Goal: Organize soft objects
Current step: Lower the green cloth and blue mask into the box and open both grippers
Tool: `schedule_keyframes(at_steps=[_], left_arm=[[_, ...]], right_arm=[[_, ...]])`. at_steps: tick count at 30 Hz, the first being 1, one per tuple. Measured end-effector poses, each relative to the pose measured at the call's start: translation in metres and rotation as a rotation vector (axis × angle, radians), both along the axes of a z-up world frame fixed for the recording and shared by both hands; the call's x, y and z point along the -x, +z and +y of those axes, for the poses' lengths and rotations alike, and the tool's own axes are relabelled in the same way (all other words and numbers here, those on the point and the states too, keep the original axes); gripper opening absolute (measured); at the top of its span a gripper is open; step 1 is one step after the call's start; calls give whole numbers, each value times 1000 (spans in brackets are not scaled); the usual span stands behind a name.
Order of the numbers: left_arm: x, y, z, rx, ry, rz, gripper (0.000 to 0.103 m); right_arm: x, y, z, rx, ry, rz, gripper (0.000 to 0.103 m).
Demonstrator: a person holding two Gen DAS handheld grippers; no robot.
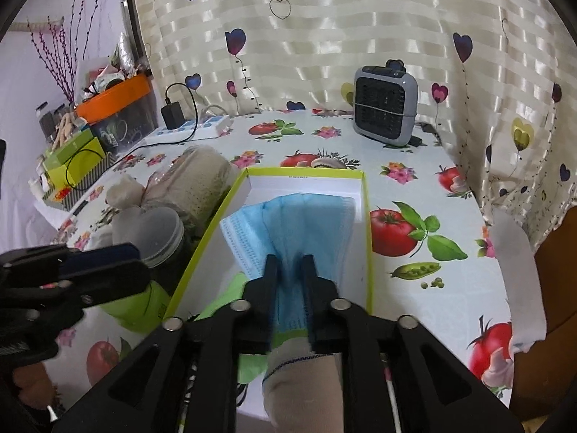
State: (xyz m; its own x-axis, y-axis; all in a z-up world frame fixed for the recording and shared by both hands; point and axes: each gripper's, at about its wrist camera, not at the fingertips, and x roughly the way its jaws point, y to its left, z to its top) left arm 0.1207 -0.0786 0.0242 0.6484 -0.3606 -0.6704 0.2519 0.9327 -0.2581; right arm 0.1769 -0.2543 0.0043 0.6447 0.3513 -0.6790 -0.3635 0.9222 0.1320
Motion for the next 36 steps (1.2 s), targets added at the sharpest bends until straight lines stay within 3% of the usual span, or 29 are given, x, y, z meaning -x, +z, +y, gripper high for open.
schedule_keyframes(at_steps=[17,18,21,36], left_arm=[[39,12,17,-15,47,-23,25],[42,12,19,-15,51,-22,25],[50,11,26,-22,71,-16,25],[77,3,56,-44,153,2,25]], right_arm=[[48,20,0,-10,1,-32,19],[52,21,1,-8,3,-34,22],[64,25,6,0,10,-47,45],[97,35,28,-3,69,-63,46]])
